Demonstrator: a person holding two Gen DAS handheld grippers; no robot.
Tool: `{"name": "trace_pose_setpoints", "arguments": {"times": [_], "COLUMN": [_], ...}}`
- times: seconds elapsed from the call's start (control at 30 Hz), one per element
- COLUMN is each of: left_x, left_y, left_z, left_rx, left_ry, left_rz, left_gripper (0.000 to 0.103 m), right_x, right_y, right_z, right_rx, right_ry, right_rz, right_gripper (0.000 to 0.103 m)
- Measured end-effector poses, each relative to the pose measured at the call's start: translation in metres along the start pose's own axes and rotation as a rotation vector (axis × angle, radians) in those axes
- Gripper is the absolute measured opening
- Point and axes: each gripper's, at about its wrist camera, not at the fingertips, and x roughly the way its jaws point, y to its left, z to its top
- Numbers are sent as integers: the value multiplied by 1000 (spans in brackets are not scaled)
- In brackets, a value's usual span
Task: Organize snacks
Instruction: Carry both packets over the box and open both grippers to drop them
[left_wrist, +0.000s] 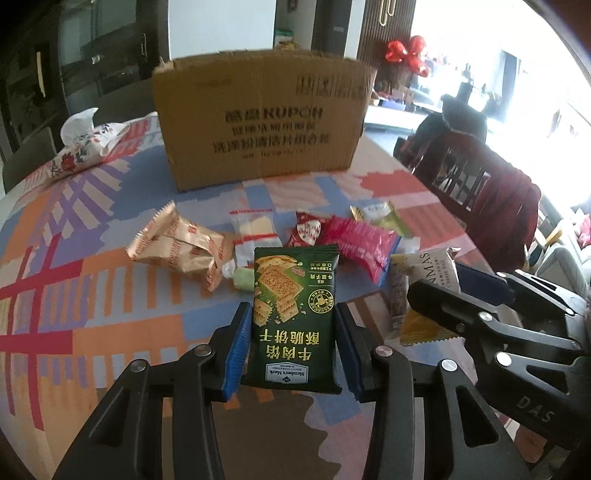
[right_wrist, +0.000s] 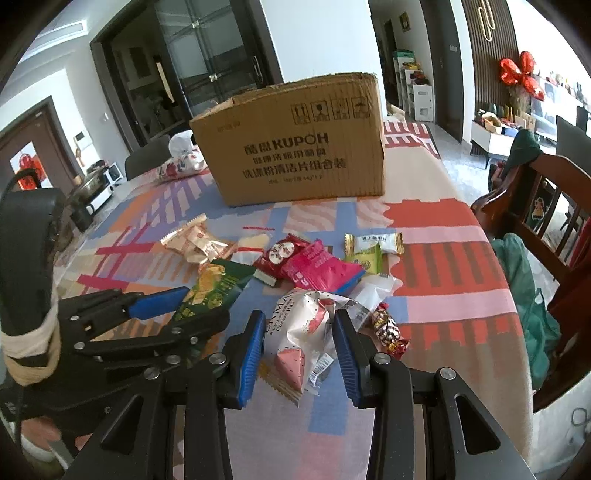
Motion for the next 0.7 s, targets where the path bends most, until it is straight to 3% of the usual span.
{"name": "trace_pose_setpoints", "arguments": {"times": [0.3, 0.7], "left_x": [-45, -89], "left_y": [6, 20], "left_z": [26, 89], "left_rx": [10, 12], "left_ry": [-124, -284], "left_rz": [36, 74], "left_gripper": [44, 44], "right_x": [-18, -38], "right_y": [11, 21], "right_z": [24, 96], "right_rx": [-47, -82], "right_ry": [-72, -224], "right_rz": [-1, 4], "right_gripper": [39, 39]}}
